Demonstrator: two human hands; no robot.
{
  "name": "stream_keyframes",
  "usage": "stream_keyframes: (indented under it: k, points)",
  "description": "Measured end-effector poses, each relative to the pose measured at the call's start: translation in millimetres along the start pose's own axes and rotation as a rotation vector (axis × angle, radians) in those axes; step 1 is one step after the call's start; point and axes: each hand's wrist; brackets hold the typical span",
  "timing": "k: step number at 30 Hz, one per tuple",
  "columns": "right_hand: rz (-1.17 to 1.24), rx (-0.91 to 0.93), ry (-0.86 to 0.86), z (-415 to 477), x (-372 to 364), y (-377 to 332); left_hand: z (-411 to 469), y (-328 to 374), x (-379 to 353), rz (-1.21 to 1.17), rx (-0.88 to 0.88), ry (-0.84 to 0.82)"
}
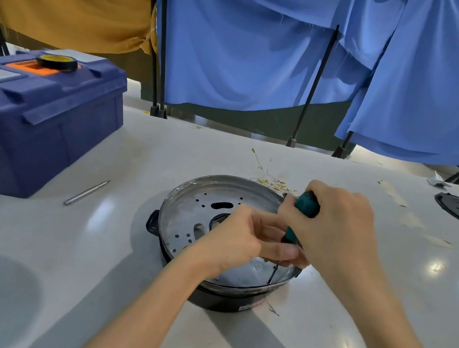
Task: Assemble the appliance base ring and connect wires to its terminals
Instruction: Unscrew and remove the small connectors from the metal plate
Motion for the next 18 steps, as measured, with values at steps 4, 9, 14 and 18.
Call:
stream_keyframes:
  k: [4, 9, 14, 18]
  points:
    - [-0.1, -0.129, 0.228, -18, -11, 1, 3, -2, -8, 0.011, 0.023, -0.013]
    - [0.009, 0.06, -0.129, 2, 19, 10, 1, -1, -4, 0.008, 0.026, -0.072]
    - [-0.004, 0.218, -0.181, 7, 19, 9, 1, -3, -3, -0.015, 0.011, -0.082]
    - [-0.096, 0.028, -0.008, 1, 10, 7, 3, -4, -4, -0.027, 0.001, -0.045]
Point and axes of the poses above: each hand's wrist, its own z-axis towards the middle knuckle, its own x-axis out of the back of the hand, y = z × x, and after that the axes turned 3 degrees about -x, right-handed
